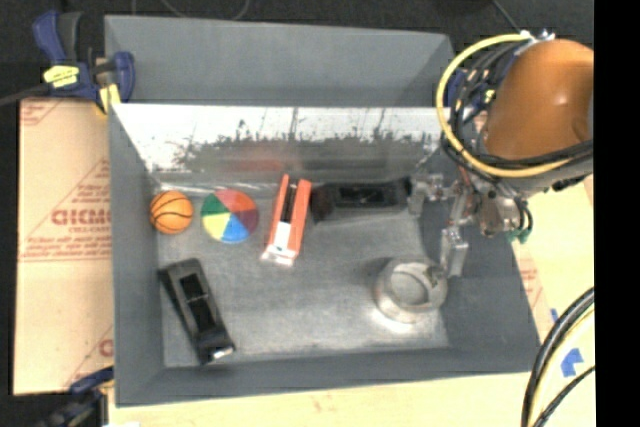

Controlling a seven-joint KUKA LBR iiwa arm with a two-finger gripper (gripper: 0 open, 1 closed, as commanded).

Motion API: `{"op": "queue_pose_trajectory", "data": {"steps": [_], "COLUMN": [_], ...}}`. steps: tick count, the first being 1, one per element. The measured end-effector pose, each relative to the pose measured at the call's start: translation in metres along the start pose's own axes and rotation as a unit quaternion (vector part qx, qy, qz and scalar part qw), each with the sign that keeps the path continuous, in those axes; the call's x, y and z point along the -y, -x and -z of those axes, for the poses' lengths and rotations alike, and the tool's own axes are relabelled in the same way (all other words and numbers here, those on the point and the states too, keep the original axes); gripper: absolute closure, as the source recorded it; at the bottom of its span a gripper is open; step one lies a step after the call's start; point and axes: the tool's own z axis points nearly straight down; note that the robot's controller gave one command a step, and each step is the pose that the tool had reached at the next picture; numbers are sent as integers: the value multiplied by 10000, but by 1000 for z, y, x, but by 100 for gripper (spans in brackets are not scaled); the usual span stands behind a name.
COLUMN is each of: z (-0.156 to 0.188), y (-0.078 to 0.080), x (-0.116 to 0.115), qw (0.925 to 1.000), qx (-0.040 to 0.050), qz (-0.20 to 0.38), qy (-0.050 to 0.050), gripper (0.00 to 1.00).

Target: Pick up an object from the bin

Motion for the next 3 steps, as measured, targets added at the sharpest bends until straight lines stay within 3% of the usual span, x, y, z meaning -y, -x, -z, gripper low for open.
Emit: {"op": "queue_pose_trajectory", "data": {"steps": [1, 2, 3], "z": [-38, -85, -111], "y": [-33, -4, -49], "x": [-9, -4, 25], "qw": [9996, 9996, 9992], "qx": [-21, 2, 188], "qz": [275, 272, 349], "qy": [-19, 10, -51], "gripper": [0, 0, 100]}}
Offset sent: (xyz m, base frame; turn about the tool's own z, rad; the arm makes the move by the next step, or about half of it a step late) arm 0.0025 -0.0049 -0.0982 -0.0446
